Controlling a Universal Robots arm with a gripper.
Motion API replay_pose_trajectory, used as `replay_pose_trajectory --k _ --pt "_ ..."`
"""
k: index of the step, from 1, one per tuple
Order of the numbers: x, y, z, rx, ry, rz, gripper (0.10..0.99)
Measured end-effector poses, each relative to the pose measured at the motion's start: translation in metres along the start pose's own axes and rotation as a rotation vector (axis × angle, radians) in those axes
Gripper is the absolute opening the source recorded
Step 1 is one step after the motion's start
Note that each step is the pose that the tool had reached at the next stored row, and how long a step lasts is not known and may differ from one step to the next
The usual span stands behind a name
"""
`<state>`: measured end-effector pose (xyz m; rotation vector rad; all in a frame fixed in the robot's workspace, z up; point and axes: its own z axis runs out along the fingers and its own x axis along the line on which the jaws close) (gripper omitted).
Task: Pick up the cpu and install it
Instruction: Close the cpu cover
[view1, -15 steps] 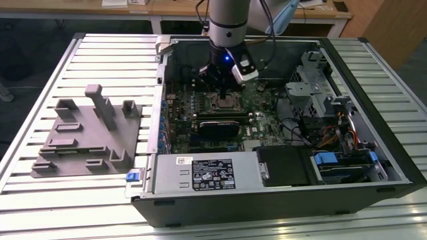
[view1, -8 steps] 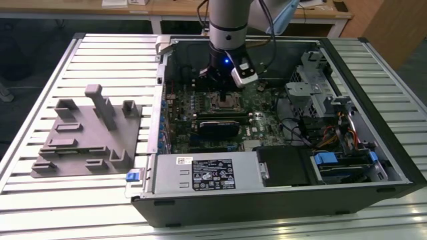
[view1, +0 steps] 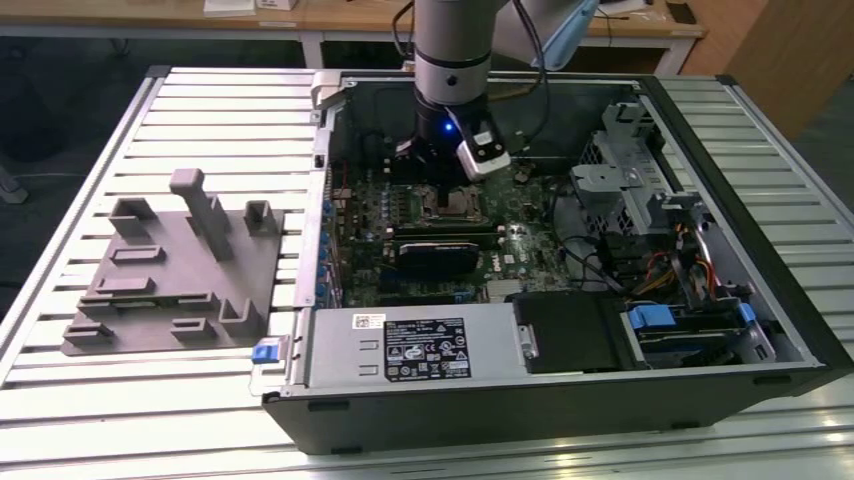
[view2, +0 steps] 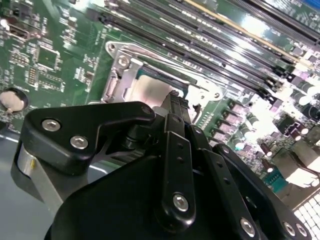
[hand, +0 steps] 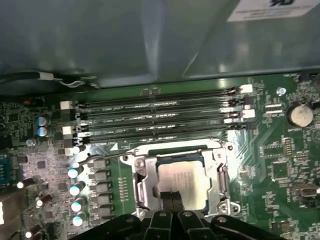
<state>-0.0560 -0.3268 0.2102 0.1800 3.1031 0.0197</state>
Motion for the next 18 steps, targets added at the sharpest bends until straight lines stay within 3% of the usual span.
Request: replay_pose_trajectory --k 11,18 --pt "0.0136 -0.0017 0.0061 0.000 -0.0001 0.009 0.106" --pt "0.0142 -0.0018 0.0095 0.000 -0.0001 0.009 0.106"
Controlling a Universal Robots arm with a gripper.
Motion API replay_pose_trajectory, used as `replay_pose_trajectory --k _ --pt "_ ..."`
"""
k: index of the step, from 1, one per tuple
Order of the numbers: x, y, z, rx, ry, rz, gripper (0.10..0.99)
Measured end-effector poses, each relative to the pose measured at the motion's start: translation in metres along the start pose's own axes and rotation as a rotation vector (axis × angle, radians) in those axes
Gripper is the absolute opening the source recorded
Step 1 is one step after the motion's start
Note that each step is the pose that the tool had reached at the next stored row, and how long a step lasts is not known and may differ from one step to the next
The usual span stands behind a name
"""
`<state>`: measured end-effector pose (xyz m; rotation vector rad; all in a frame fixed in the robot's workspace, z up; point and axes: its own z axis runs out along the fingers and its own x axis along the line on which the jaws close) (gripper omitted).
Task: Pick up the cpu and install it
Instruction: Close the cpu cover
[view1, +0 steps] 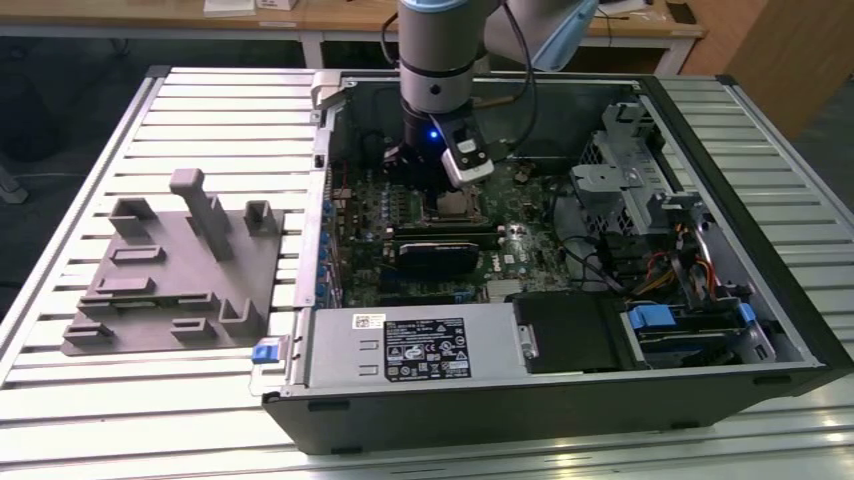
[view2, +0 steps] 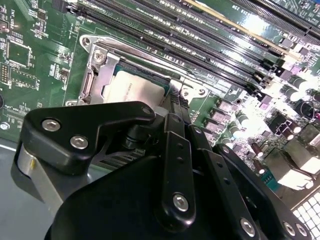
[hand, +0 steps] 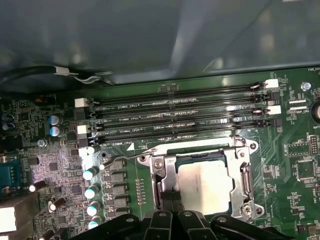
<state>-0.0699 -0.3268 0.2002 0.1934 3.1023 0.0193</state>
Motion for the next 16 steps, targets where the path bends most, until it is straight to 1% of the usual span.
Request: replay_pose_trajectory --k 16 --pt "0.0016 -0.0002 0.0008 -0.001 0.0001 0.000 0.106"
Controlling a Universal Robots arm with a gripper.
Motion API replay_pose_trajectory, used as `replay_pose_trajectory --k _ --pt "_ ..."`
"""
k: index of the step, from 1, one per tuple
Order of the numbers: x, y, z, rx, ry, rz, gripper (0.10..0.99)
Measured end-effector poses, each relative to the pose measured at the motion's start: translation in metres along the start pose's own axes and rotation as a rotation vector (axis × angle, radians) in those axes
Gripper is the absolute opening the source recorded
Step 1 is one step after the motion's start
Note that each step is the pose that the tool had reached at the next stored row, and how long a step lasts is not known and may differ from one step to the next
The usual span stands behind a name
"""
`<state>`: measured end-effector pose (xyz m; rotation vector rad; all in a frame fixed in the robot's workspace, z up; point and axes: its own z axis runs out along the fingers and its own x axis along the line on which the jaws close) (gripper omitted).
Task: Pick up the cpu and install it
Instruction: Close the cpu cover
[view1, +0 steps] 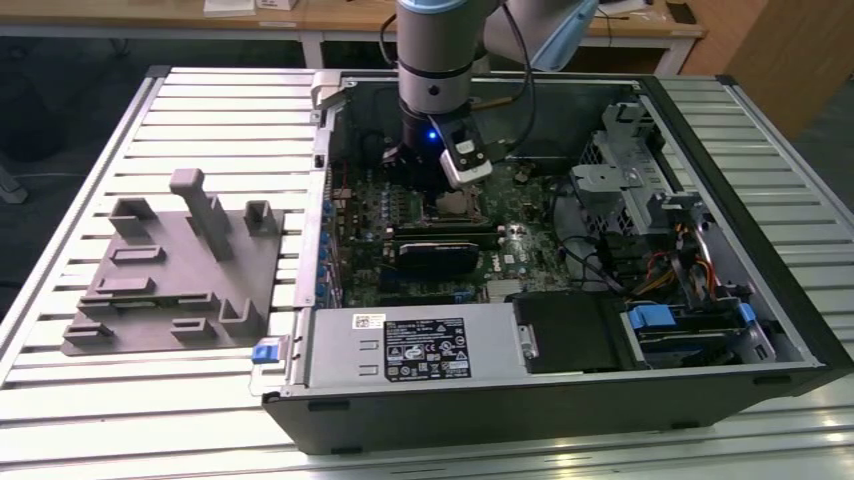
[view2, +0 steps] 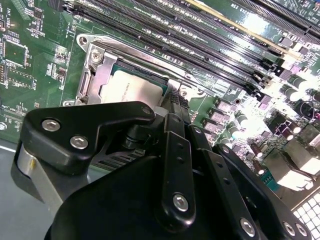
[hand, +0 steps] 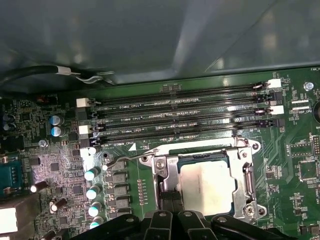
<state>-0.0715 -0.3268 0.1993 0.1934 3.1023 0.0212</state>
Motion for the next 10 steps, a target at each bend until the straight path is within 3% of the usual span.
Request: replay_pose_trajectory --k 10 --pt "-0.0003 0.0001 -0.0097 0.000 0.0001 0.000 0.106"
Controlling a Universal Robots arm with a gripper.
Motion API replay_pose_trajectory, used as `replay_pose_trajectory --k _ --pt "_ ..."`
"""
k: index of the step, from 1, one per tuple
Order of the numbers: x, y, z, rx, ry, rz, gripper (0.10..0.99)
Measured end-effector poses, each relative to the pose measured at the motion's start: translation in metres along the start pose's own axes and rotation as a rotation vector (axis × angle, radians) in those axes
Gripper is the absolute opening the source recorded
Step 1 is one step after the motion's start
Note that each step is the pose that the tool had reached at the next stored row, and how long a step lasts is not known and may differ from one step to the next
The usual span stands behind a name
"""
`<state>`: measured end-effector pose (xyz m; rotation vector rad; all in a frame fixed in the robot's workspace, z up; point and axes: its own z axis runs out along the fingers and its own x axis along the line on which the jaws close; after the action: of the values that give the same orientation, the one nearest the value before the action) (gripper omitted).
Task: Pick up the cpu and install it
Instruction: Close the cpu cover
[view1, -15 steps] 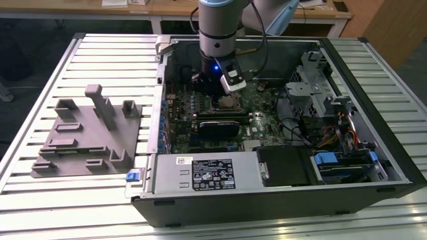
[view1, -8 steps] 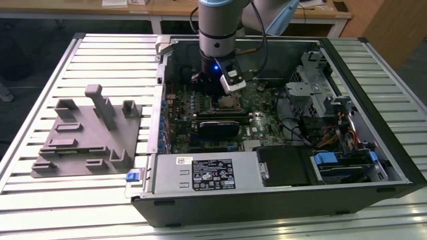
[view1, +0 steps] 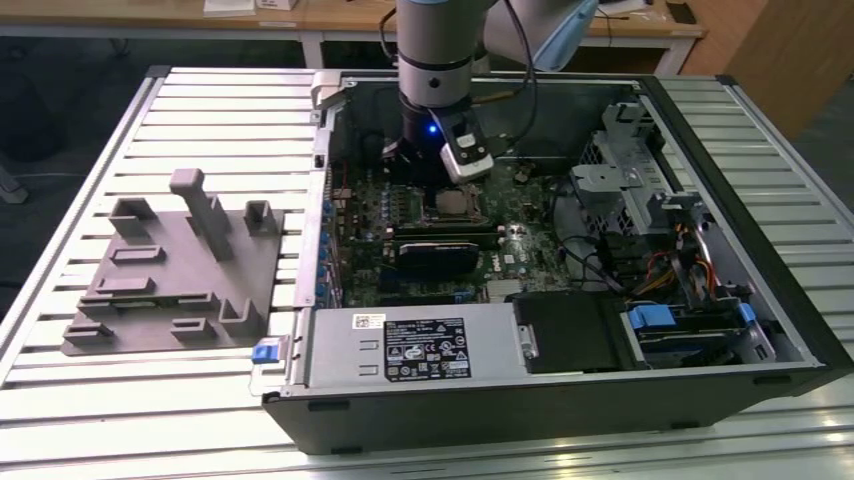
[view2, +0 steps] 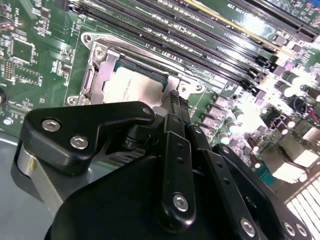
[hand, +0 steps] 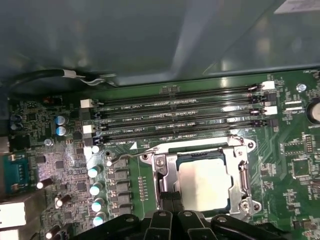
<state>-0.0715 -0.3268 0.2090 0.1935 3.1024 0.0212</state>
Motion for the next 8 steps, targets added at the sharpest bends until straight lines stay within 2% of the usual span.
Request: replay_pose_trajectory --k 8 --pt "-0.0006 0.0003 -0.0198 0.000 -0.0001 0.000 0.106"
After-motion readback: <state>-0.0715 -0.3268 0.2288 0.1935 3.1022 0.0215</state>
